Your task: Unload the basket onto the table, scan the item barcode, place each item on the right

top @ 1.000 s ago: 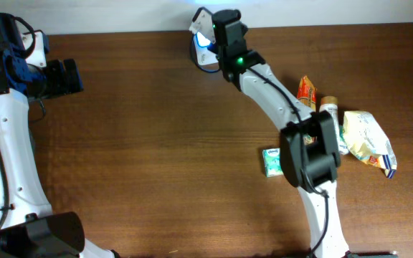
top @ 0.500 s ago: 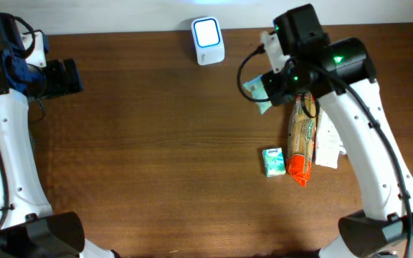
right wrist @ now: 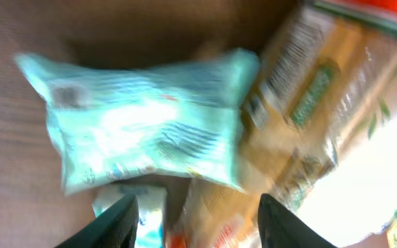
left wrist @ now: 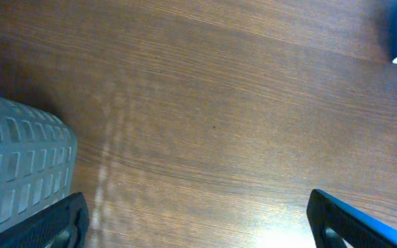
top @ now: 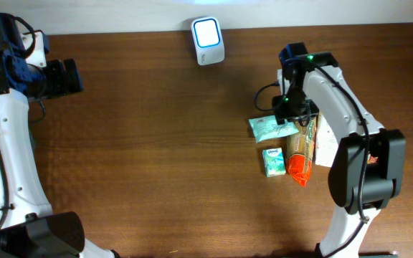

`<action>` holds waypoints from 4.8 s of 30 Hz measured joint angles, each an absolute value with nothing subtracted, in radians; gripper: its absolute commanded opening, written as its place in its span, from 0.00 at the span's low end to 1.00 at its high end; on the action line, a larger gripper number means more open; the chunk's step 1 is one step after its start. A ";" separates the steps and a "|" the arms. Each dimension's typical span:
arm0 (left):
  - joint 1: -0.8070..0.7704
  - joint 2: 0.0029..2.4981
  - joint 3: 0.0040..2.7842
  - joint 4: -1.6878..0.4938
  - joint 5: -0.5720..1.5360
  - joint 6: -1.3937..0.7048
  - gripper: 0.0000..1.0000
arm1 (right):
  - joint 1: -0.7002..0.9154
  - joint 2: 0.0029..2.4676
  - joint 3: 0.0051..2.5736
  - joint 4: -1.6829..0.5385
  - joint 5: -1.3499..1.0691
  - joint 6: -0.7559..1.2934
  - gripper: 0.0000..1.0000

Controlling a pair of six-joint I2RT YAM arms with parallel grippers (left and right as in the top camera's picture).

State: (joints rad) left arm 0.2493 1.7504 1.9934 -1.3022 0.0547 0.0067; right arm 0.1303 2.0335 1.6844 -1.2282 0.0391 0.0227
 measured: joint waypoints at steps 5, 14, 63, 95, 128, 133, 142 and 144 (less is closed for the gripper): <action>0.249 1.750 1.993 -1.303 0.055 0.007 0.99 | 0.130 2.008 1.919 -1.466 -0.049 -0.030 0.99; 0.249 1.750 1.993 -1.302 0.055 0.007 0.99 | 0.217 1.530 2.317 -1.673 -0.061 0.052 0.99; 0.249 1.750 1.993 -1.302 0.055 0.007 0.99 | 0.065 0.011 0.016 0.006 0.027 0.005 0.99; 0.207 1.706 1.993 -1.308 0.041 0.007 0.99 | 0.065 0.014 0.010 -0.072 -0.041 0.016 0.99; 0.029 0.015 0.011 -0.071 0.033 0.143 0.99 | 0.065 0.010 0.011 -0.071 -0.047 0.019 0.99; 0.029 0.013 0.011 -0.072 0.033 0.143 0.99 | 0.065 0.010 0.011 -0.071 -0.047 0.019 0.99; 0.029 0.013 0.011 -0.072 0.033 0.143 0.99 | 0.065 0.010 0.011 -0.071 -0.047 0.019 0.99; 0.029 0.013 0.011 -0.072 0.033 0.143 0.99 | 0.065 0.010 0.011 -0.071 -0.047 0.019 0.99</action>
State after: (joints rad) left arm 0.0292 0.0128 0.0109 -0.0719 0.0330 0.1429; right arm 0.0650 0.0101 0.0109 -0.0711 -0.0475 0.0189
